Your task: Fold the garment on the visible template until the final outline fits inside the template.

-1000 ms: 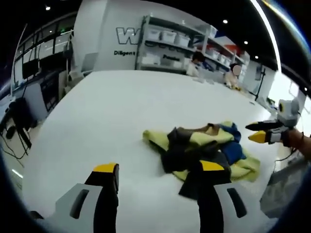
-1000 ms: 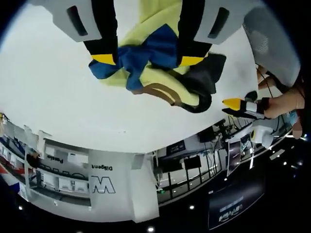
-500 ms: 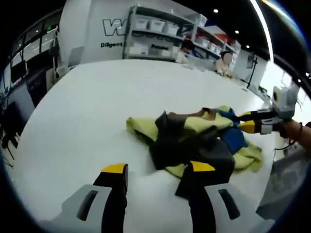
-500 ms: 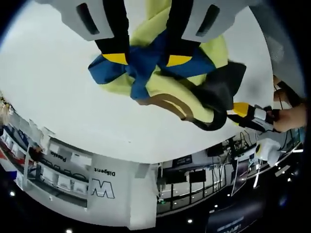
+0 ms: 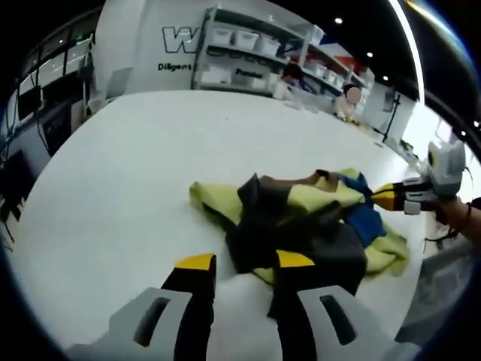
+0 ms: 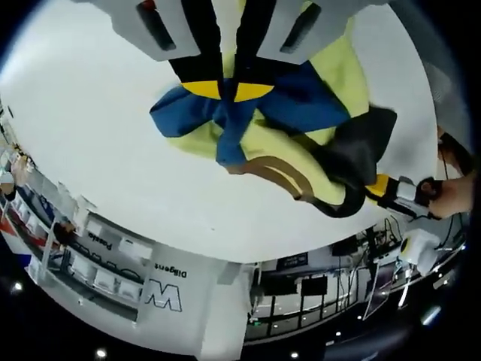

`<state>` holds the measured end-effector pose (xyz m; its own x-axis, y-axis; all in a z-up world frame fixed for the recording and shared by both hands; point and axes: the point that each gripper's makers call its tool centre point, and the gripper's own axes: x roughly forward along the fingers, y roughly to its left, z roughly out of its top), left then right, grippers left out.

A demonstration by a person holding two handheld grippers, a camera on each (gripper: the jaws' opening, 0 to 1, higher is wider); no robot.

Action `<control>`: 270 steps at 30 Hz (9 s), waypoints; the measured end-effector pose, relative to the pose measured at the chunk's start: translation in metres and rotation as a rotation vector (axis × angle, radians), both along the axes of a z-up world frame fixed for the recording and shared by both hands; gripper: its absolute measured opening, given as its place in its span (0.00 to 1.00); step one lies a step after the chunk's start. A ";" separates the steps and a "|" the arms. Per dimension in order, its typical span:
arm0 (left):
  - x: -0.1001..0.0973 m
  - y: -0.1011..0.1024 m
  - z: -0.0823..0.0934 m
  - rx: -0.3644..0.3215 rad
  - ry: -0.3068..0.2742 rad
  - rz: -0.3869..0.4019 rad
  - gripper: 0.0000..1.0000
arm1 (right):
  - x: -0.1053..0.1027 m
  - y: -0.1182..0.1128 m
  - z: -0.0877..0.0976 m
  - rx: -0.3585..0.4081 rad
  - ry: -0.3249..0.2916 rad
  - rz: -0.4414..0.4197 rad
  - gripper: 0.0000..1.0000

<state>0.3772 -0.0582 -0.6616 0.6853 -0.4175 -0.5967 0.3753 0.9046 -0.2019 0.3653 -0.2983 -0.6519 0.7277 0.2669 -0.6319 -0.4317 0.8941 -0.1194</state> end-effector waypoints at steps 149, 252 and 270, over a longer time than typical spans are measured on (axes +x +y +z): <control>0.218 0.083 -0.005 0.213 0.144 -0.034 0.00 | 0.229 -0.052 0.004 -0.105 0.239 -0.142 0.00; 0.068 0.025 0.047 0.081 -0.006 -0.035 0.78 | 0.054 0.080 0.036 0.244 0.165 0.229 0.85; 0.018 0.028 0.006 0.104 0.108 -0.054 0.61 | 0.056 0.066 0.009 0.107 0.087 0.241 0.54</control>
<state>0.3949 -0.0306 -0.6552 0.5928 -0.3840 -0.7079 0.4054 0.9018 -0.1496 0.4212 -0.2321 -0.6431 0.5793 0.4943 -0.6481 -0.6378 0.7700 0.0172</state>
